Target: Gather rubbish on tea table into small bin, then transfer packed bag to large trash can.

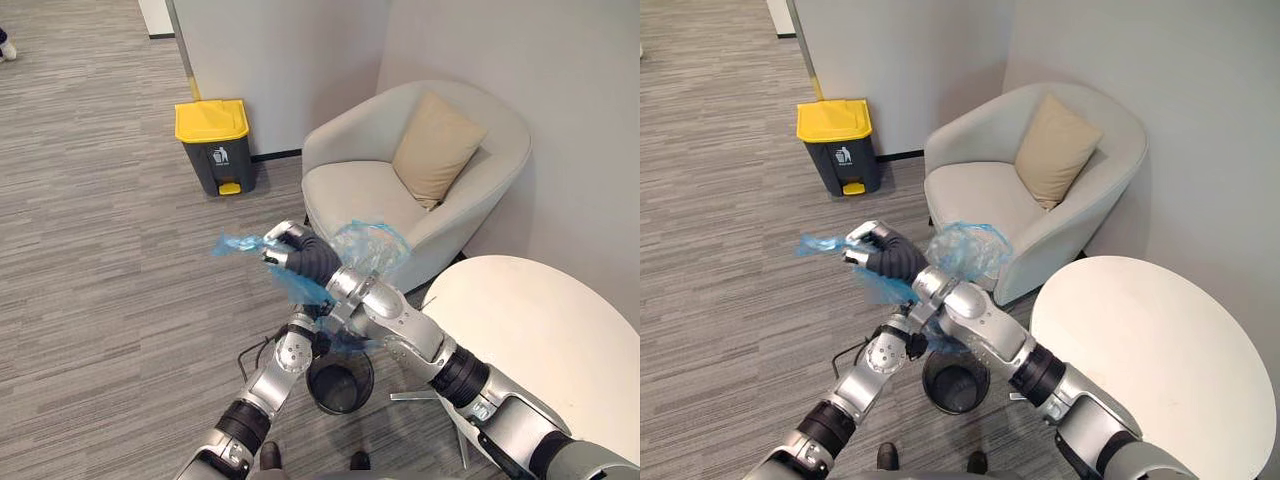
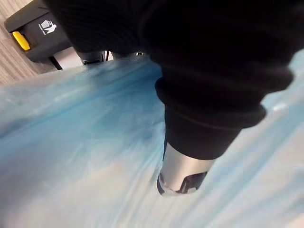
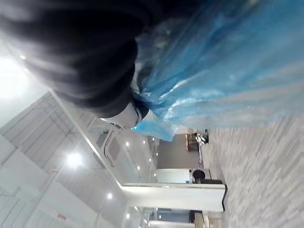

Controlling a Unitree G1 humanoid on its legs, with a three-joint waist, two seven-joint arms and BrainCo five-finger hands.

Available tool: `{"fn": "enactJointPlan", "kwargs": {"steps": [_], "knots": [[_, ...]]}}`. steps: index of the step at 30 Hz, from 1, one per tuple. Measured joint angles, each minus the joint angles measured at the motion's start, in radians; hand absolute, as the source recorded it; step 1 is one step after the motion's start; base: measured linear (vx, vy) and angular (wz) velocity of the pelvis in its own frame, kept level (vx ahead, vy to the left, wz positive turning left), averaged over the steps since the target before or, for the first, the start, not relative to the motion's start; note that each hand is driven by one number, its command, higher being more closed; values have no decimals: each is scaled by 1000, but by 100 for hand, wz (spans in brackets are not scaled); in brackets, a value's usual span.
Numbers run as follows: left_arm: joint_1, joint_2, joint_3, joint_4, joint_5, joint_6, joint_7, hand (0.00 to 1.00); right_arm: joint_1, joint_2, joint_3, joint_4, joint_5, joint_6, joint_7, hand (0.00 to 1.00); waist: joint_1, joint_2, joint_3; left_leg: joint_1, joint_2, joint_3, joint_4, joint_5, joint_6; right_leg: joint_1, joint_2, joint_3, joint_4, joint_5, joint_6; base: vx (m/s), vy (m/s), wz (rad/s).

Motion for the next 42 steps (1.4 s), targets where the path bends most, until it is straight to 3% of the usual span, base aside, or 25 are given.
{"fn": "enactJointPlan", "kwargs": {"steps": [14,19,20,24,34,42], "knots": [[-30,0,13,-31,-69,7,33,100,-1,52,13,0,1,0,0,100,-1,0,0,2,1,7,0,0,0,-1,0,6,1,0,-1,0,0,0],[-14,-2,41,-49,-81,8,29,100,37,56,3,-8,-102,-10,20,100,-2,0,0,2,1,9,-1,0,0,-3,0,8,1,0,0,0,0,0],[-8,-2,60,-51,-89,8,23,100,63,55,-18,-10,-143,-12,27,0,-2,0,0,2,1,9,-1,0,0,-3,0,8,1,0,0,0,0,0],[65,-2,128,-111,-107,7,10,100,147,28,-126,-39,-293,-22,24,0,-2,0,0,2,-1,12,-1,-1,0,-4,-1,10,1,0,0,0,0,0],[182,-17,276,-200,-110,-6,-6,100,278,-35,-338,-173,-661,-125,-29,0,-3,1,1,9,-8,16,-6,-1,0,1,-8,9,2,-2,4,0,0,0],[269,-16,355,-200,-111,-7,-16,100,324,-120,-466,-263,-835,-201,-106,0,-1,1,1,13,-9,13,-7,-1,0,6,-9,7,1,-5,8,0,0,0]]}}
